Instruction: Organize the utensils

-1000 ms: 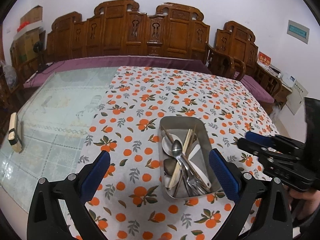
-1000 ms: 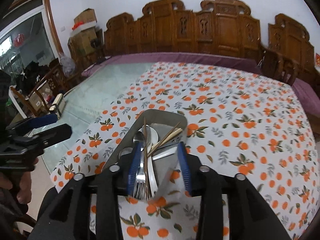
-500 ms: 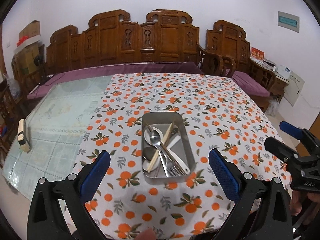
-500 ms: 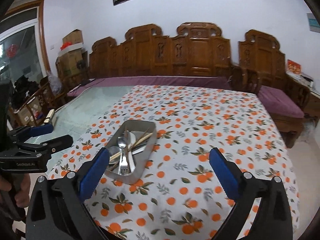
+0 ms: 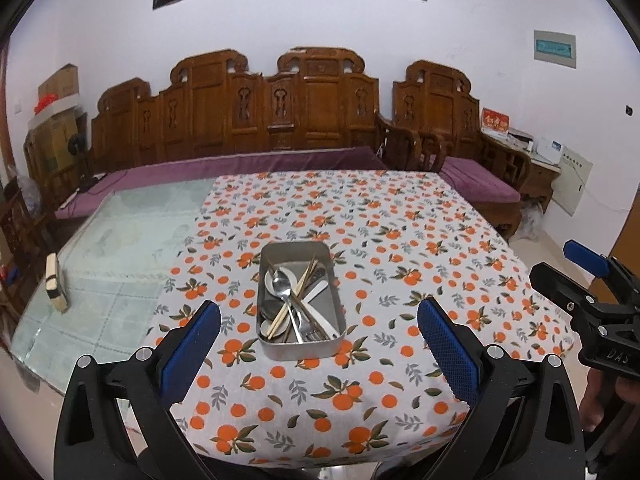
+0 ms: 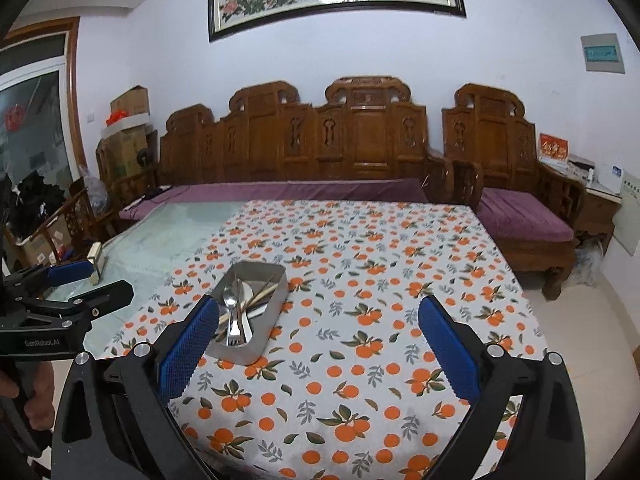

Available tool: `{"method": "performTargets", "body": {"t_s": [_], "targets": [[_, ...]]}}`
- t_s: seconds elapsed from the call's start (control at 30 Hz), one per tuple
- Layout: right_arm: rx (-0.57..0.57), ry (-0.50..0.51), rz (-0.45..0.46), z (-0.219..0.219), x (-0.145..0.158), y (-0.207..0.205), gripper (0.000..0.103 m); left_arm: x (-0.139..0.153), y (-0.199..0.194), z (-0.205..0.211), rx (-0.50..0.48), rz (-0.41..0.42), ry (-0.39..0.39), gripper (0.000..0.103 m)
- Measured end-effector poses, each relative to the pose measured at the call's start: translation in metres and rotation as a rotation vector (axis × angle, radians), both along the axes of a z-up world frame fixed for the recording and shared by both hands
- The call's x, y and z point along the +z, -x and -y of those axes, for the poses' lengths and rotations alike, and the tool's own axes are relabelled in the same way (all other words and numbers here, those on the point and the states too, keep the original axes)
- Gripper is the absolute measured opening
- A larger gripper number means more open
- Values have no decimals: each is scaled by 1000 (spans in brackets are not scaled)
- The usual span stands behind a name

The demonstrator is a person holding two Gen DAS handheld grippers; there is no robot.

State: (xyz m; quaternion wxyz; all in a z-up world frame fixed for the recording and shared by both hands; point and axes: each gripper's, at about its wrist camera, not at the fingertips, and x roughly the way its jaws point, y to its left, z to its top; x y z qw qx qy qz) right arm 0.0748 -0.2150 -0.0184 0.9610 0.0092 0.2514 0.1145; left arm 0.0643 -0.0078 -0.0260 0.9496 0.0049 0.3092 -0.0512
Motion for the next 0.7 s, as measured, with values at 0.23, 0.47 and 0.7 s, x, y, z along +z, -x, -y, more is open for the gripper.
{"method": "performTargets", "body": {"t_s": [0.23, 0.47, 0.7], "targets": [[-16, -3, 75, -1, 37, 19, 100, 37, 13, 3, 4, 74, 15, 95], [-24, -15, 138, 1, 67, 36, 100, 64, 28, 2, 26, 131, 14, 95], [-20, -24, 156, -2, 75, 46, 100, 68, 35, -4, 38, 138, 30, 95]]}}
